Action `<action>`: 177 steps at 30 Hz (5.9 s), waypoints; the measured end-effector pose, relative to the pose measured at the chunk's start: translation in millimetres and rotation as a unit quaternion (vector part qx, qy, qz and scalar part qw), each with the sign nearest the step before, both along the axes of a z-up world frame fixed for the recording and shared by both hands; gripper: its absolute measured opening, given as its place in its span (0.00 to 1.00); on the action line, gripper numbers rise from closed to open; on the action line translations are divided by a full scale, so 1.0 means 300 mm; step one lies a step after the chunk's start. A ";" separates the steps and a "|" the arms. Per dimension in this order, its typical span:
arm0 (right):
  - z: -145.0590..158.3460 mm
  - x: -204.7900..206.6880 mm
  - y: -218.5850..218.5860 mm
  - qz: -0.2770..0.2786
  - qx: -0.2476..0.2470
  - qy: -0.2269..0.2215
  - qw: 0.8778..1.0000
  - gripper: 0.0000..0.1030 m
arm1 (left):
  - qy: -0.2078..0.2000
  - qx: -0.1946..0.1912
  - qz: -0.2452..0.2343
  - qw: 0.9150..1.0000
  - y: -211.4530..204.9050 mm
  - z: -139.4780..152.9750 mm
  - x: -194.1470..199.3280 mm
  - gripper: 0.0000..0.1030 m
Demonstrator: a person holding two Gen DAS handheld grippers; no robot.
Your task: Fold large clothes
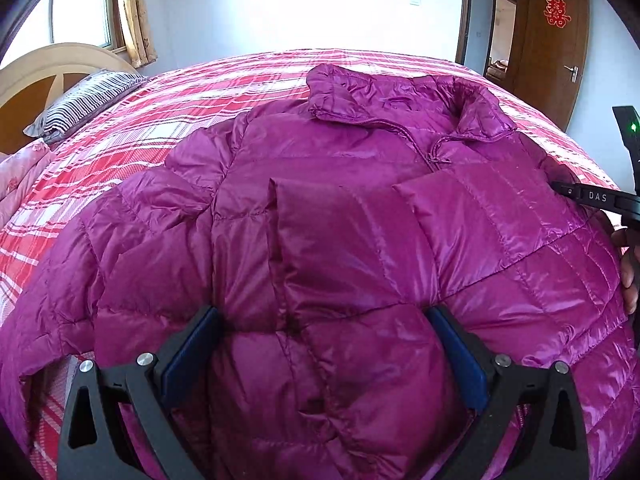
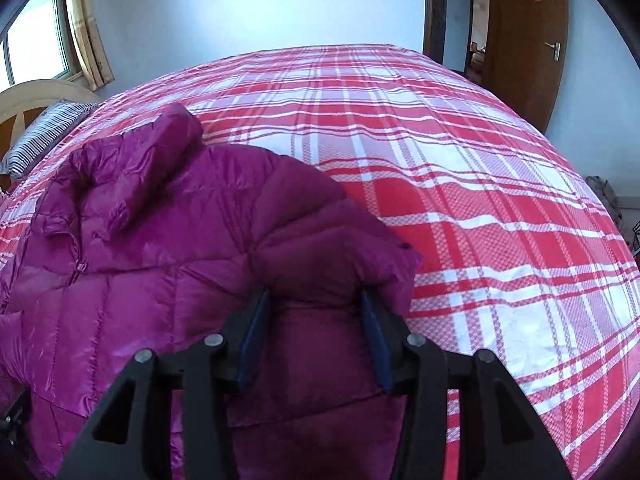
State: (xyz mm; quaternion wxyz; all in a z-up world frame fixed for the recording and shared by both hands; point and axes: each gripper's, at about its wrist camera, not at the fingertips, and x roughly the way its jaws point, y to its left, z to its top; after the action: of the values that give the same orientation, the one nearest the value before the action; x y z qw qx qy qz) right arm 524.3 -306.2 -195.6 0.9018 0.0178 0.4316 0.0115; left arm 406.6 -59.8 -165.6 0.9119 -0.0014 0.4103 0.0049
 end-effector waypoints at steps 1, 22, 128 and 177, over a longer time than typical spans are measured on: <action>0.003 0.003 0.008 0.000 -0.009 0.003 1.000 0.48 | 0.000 -0.001 0.000 1.000 0.000 -0.001 0.000 0.99; -0.002 -0.275 0.437 0.106 -0.023 -0.009 0.994 0.57 | -0.002 -0.025 0.001 1.000 0.024 0.002 0.000 0.99; -0.008 -0.297 0.381 0.090 0.041 -0.036 0.994 0.71 | -0.156 -0.025 -0.158 0.975 -0.087 0.297 -0.301 0.12; 0.018 -0.340 0.531 0.137 0.034 -0.030 0.989 0.46 | -0.025 -0.137 0.088 0.986 0.428 0.067 -0.040 0.98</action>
State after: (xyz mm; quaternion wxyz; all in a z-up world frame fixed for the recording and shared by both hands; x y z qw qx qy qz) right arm 422.4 -146.8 -190.1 0.9031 -0.0115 0.4021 0.1504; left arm 394.6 68.6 -145.7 0.9091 -0.1624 0.3825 0.0292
